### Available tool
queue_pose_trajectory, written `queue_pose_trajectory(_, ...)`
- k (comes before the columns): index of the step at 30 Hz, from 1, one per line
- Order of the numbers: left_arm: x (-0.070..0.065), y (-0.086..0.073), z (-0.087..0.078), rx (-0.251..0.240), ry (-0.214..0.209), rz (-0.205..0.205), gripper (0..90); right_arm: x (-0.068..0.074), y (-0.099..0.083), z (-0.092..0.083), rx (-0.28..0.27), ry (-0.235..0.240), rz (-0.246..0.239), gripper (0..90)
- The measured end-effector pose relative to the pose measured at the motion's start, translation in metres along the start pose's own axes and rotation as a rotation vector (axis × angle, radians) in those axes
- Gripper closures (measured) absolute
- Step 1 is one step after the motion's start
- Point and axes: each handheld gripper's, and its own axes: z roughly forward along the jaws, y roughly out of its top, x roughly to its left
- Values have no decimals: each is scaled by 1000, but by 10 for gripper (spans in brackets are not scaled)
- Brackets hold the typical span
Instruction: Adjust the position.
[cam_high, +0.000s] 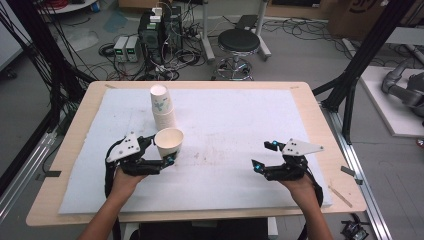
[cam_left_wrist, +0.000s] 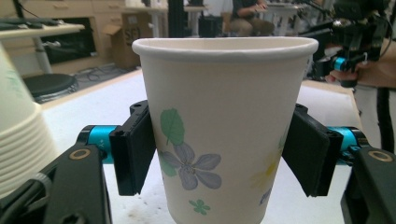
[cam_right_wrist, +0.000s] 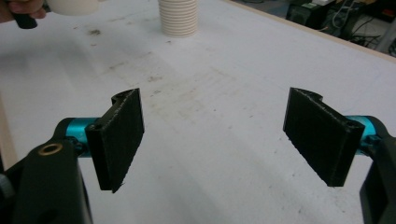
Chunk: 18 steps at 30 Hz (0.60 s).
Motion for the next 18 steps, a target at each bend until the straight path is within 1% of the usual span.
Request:
queue_pose_trajectory(1, 1, 0, -2, -7, 5, 2, 312, -1, 0, 0, -3, -2, 9, 207)
queue_pose_trajectory(3, 1, -2, -5, -15, 17, 7, 310, -3, -1, -1, -12, -21, 15, 207)
queue_pose_trajectory(5, 1, -3, -6, -21, 22, 11, 309, -3, -1, -1, -21, -24, 25, 207)
queue_pose_trajectory(8, 3, -3, -7, -26, 27, 10, 309, -3, -2, 1, -16, -29, 18, 207)
queue_pose_trajectory(11, 4, -5, -7, -24, 34, 1, 308, -3, -3, 3, -5, -29, 21, 207)
queue_pose_trajectory(12, 5, -5, -7, -22, 34, -3, 308, -3, -3, 3, -2, -29, 14, 207)
queue_pose_trajectory(16, 5, -7, -7, -16, 43, -5, 305, -2, -2, 3, -6, -28, 9, 207)
queue_pose_trajectory(18, 6, -7, -7, -16, 48, -6, 303, -2, -2, 2, -8, -28, 14, 207)
